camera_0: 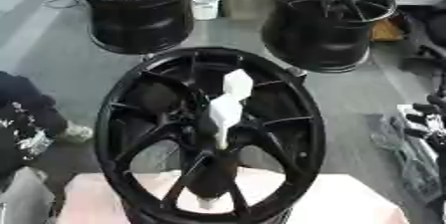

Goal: Pull the pin out of the wheel hub.

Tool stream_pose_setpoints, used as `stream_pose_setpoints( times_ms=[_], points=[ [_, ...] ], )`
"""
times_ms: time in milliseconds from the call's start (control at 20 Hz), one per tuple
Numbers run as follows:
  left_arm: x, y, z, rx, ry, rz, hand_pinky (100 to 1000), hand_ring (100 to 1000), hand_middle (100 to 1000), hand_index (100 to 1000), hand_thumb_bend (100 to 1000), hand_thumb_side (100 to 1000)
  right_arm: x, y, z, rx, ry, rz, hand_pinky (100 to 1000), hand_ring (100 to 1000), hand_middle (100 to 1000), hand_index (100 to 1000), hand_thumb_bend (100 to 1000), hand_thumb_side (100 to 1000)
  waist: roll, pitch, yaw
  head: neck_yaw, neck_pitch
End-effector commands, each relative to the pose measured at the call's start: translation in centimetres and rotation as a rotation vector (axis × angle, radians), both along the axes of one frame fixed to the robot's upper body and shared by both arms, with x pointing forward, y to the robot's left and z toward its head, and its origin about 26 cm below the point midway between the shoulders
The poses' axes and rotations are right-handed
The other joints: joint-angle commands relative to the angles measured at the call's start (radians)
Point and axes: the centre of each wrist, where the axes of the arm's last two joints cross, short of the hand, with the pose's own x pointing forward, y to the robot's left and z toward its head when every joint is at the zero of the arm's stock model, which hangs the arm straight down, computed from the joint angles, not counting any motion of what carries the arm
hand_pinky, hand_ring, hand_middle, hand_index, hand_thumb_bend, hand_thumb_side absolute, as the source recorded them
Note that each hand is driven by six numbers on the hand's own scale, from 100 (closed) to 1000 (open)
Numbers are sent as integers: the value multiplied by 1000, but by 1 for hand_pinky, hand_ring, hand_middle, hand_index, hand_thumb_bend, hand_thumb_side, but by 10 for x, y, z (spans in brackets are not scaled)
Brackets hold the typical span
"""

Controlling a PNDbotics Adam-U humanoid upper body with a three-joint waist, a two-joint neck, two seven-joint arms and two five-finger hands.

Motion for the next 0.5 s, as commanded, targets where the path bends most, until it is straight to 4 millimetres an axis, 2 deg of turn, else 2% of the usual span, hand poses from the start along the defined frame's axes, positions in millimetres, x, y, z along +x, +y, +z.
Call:
stream_pose_setpoints(
  times_ms=[50,500],
  points=[
    [0,2,10,17,-26,-5,464,529,700,746,807,408,1,-2,9,-17,-28,5,691,778,783,912,100,703,2,-12,0,1,-11],
    [0,2,10,17,-23,-6,464,529,700,746,807,407,2,-5,14,-40,-37,9,692,779,785,915,100,683,1,-15,1,0,-10]
  ],
)
